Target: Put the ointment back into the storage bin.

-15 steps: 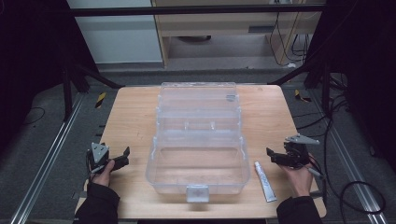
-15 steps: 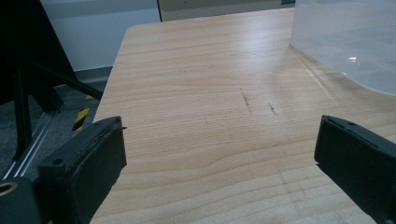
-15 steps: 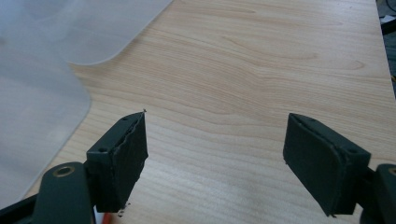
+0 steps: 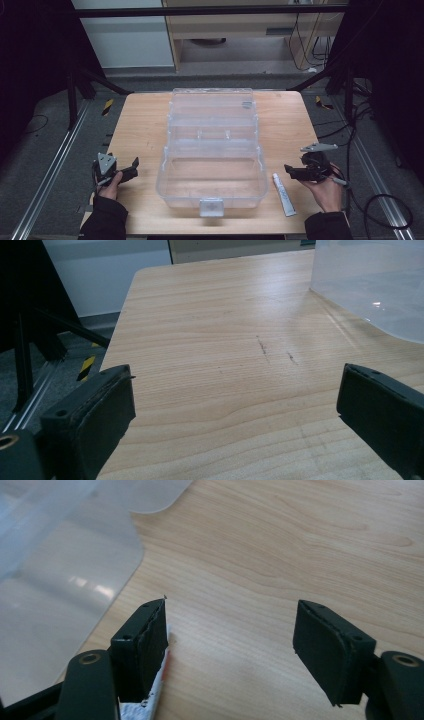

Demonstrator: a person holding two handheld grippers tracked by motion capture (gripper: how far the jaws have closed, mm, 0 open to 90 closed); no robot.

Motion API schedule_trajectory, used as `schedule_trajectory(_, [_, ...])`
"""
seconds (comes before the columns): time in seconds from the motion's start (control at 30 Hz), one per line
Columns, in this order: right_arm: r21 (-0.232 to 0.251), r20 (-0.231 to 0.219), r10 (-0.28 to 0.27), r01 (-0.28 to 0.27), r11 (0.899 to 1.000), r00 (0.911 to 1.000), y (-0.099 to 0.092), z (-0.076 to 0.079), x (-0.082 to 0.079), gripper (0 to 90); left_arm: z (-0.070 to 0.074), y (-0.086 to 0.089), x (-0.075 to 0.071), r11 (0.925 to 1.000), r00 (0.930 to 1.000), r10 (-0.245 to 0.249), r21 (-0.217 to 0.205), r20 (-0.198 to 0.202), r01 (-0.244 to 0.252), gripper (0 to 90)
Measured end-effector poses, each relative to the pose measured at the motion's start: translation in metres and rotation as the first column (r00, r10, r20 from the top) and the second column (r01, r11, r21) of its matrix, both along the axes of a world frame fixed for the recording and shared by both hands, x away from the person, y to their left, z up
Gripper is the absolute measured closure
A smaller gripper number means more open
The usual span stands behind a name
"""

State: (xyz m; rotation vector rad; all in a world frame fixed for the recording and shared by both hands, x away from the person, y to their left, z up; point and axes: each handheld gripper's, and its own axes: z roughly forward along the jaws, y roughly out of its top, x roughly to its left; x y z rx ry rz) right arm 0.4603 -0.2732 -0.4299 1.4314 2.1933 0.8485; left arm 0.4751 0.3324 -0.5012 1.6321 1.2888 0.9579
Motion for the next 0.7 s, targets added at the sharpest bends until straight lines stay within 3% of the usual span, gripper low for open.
schedule_trajectory(0.07, [-0.003, 0.005, 0.003, -0.003, 1.0, 1.0, 0.001, 0.003, -0.001, 30.7, 0.0, 0.0, 0.0, 1.0, 1.0, 0.0, 0.001, 0.0, 0.0, 1.6])
schedule_trajectory(0.27, [-0.021, -0.055, 0.036, -0.037, 0.999, 0.9978, 0.012, 0.016, -0.003, 31.0, 0.0, 0.0, 0.0, 1.0, 1.0, -0.002, 0.005, 0.0, 0.002, 1.6])
schedule_trajectory(0.37, [-0.032, -0.049, 0.045, -0.047, 0.998, 0.9978, 0.015, 0.021, -0.002, 32.6, 0.0, 0.0, 0.0, 1.0, 1.0, -0.002, 0.004, 0.0, 0.002, 1.5])
schedule_trajectory(0.7, [-0.038, -0.122, 0.064, -0.069, 0.997, 0.9904, 0.025, 0.034, 0.001, 34.8, 0.0, 0.0, 0.0, 1.0, 1.0, -0.004, 0.005, -0.001, 0.004, 1.6])
